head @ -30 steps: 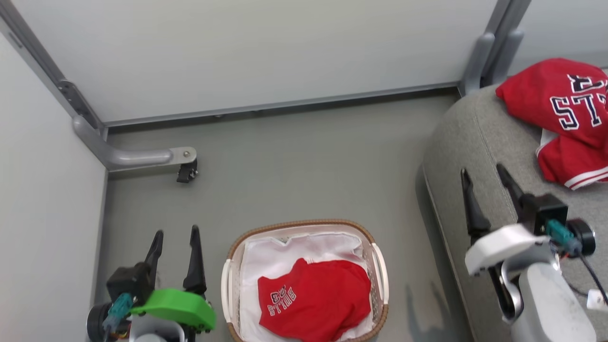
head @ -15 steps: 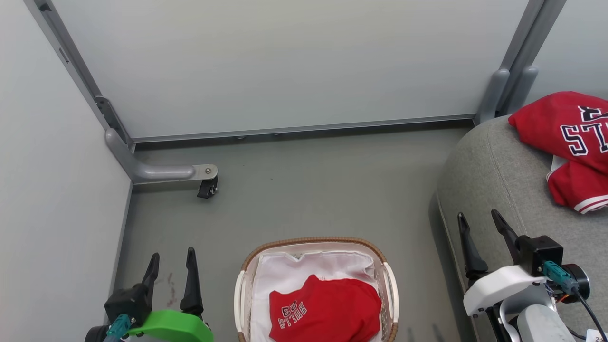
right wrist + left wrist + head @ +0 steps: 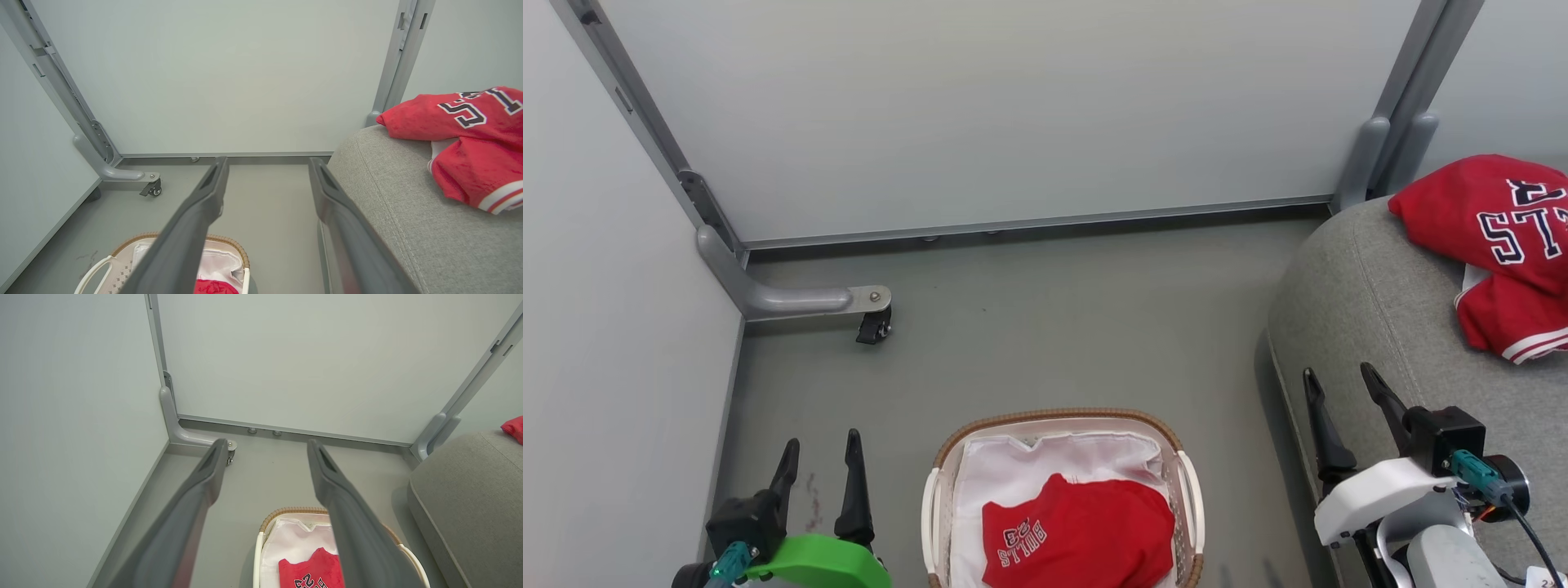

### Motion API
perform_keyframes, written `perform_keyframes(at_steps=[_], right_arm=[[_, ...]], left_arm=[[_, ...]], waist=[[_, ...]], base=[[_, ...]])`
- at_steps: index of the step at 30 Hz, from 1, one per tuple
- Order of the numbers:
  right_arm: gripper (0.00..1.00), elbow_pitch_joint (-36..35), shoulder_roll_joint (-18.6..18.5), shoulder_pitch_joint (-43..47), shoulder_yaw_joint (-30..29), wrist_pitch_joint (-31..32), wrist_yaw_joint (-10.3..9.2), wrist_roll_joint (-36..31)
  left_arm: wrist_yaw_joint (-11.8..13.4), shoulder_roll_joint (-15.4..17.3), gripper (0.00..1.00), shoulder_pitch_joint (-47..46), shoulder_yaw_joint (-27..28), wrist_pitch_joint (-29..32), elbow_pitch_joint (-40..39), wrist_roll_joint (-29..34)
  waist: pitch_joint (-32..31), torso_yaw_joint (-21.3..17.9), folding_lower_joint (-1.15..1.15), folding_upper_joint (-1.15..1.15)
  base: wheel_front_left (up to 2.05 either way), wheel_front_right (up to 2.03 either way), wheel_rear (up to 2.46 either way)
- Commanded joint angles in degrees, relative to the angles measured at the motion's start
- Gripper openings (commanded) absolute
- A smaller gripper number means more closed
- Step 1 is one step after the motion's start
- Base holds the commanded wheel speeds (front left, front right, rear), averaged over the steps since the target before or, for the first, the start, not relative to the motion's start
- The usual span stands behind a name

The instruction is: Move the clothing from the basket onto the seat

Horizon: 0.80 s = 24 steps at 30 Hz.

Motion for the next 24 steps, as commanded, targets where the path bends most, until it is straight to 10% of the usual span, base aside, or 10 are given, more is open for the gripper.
perform_keyframes(at_steps=[1,24], right_arm=[[1.00,-0.2,-0.2,0.7,0.0,0.0,-0.08,0.1],[1.00,-2.2,-0.2,-1.2,0.2,0.0,-0.08,0.4]], left_arm=[[0.2,0.1,1.00,-0.1,0.0,0.0,0.2,0.4],[-1.0,0.1,1.00,-4.0,-2.4,0.0,1.9,2.2]], waist=[[0.0,0.0,0.00,0.00],[3.9,-1.3,0.00,0.00]], base=[[0.00,0.00,0.00],[0.00,0.00,0.00]])
